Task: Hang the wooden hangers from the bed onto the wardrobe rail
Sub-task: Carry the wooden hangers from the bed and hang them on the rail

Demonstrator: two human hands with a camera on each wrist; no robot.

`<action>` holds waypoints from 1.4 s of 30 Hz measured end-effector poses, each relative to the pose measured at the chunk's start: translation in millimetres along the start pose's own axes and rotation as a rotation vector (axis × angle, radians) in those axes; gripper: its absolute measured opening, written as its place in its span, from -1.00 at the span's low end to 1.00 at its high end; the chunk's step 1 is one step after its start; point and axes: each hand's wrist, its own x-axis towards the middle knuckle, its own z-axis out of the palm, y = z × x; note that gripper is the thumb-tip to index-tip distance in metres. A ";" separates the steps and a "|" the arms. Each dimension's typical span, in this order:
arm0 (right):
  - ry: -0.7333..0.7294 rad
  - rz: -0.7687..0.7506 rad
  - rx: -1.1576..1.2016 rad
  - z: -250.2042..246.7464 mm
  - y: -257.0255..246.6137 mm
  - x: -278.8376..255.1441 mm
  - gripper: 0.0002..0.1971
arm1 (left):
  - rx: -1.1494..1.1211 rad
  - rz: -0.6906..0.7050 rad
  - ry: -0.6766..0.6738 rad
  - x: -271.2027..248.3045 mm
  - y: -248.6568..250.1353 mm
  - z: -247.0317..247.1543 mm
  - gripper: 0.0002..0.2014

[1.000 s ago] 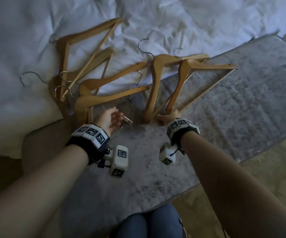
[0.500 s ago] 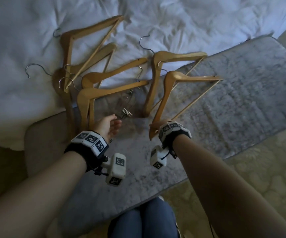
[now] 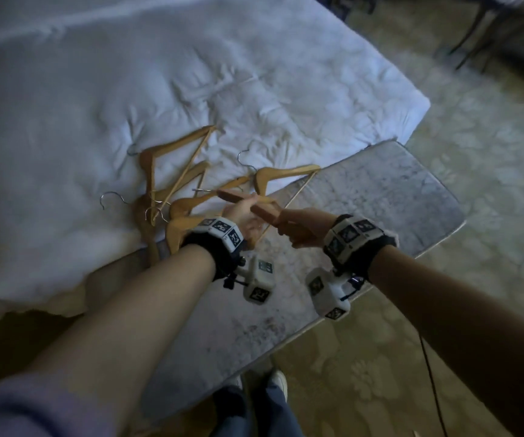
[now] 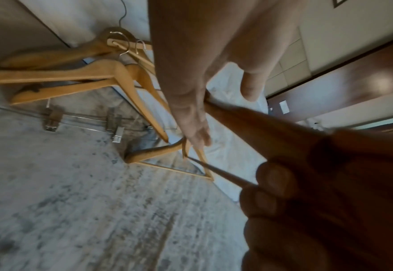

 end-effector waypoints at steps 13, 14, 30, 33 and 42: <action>0.149 -0.574 -0.238 32.2 -102.4 -148.5 -0.78 | -0.043 0.553 0.149 -197.3 80.0 -57.6 -0.86; 0.113 -0.607 -0.235 48.8 -107.7 -156.9 -0.82 | -0.021 0.587 0.193 -216.1 73.3 -71.5 -0.84; -0.772 -0.913 -0.491 552.0 -37.8 -416.1 -0.71 | -0.213 0.841 0.927 -606.4 -173.5 -358.2 -0.71; -0.934 -0.954 -0.562 649.3 17.4 -487.4 -0.75 | -0.249 0.849 1.103 -691.4 -250.7 -406.3 -0.72; -1.352 -0.919 -0.639 861.1 192.1 -689.9 -0.90 | -0.468 0.851 1.378 -926.3 -446.7 -499.8 -0.77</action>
